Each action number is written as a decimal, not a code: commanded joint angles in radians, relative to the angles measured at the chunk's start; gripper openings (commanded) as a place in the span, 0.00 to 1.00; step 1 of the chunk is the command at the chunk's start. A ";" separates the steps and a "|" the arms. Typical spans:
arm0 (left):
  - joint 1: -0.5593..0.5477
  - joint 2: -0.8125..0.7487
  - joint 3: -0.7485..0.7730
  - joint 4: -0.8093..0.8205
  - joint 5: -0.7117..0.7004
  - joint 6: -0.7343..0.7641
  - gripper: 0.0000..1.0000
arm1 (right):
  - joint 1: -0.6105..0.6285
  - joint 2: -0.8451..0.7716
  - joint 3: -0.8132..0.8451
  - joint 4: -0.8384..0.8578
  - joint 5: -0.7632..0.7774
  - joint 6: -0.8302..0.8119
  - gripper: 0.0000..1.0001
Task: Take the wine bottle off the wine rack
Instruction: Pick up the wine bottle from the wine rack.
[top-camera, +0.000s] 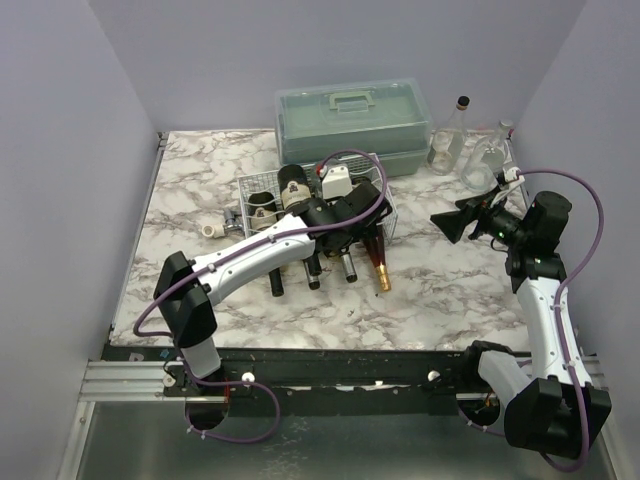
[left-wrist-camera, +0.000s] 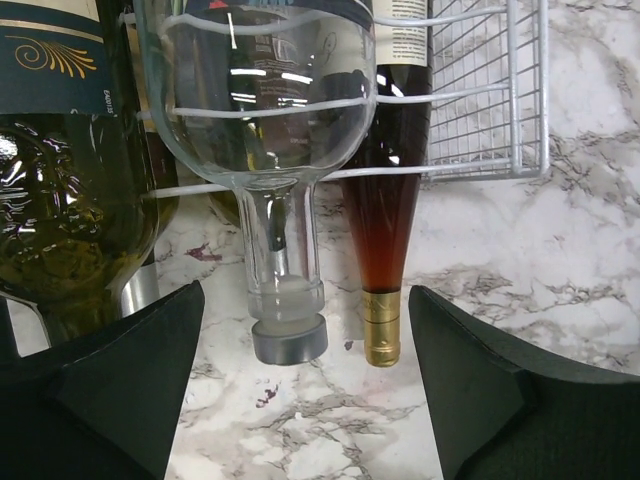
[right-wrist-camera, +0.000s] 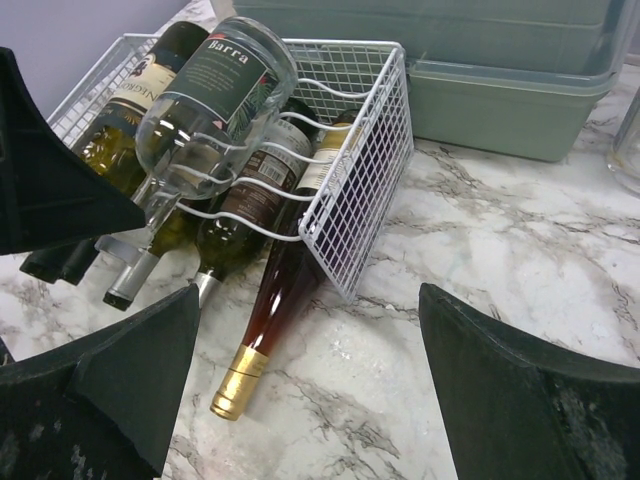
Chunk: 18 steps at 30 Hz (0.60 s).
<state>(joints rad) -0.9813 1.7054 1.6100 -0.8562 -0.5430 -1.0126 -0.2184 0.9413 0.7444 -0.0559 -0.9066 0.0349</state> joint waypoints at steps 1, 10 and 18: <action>0.013 0.037 0.036 -0.012 -0.039 -0.016 0.83 | -0.009 -0.015 -0.007 -0.022 0.015 -0.013 0.93; 0.034 0.088 0.033 -0.005 -0.038 -0.031 0.72 | -0.008 -0.018 -0.008 -0.025 0.025 -0.021 0.93; 0.047 0.126 0.040 0.015 -0.037 -0.017 0.66 | -0.008 -0.018 -0.009 -0.024 0.032 -0.022 0.93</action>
<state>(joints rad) -0.9432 1.8111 1.6157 -0.8543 -0.5503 -1.0340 -0.2184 0.9367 0.7444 -0.0574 -0.8955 0.0254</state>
